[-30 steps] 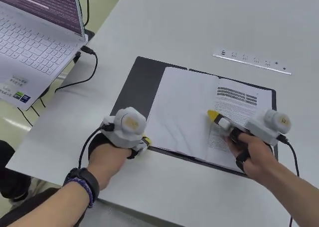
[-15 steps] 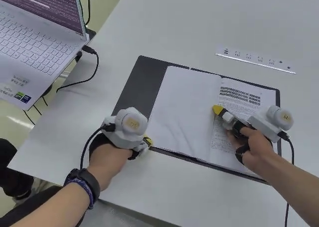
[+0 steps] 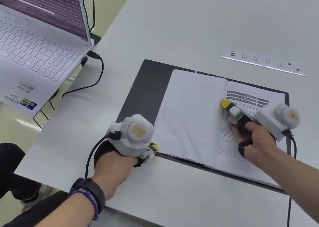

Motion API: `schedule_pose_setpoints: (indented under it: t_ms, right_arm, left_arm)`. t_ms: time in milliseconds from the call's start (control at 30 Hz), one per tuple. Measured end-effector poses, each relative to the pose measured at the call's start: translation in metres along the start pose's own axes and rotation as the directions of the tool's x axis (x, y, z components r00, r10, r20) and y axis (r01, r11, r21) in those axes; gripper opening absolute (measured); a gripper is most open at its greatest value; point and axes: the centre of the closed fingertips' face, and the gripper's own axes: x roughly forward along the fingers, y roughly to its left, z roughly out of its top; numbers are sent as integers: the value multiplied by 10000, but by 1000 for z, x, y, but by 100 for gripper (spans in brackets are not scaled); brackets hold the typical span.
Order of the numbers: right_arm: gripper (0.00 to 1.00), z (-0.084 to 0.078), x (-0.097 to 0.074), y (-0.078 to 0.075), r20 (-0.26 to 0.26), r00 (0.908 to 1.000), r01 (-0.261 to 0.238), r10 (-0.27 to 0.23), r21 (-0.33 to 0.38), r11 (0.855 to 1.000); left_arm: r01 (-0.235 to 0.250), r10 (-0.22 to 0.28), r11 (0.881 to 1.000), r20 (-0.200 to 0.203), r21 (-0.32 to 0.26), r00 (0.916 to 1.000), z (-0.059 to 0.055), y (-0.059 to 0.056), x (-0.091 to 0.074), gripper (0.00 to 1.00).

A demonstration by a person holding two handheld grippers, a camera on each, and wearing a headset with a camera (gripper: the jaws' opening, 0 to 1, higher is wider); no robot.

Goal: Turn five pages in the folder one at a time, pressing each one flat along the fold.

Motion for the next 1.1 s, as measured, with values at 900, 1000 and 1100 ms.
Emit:
schedule_pose_setpoints:
  t_ms: [900,1000,1100]
  right_arm:
    - [0,47,58,-19,1101,9933,256,-338,752,9968]
    - [0,52,65,-29,1016,9946,110,-204,915,9957]
    - [0,53,72,-37,916,9957,86,-158,792,9968]
  left_arm:
    - [8,-8,10000,-5,-27,10000,-1,1,1,0]
    - [8,-8,10000,-28,47,10000,-1,1,0,0]
    - [-14,15,10000,-43,85,10000,-1,1,1,0]
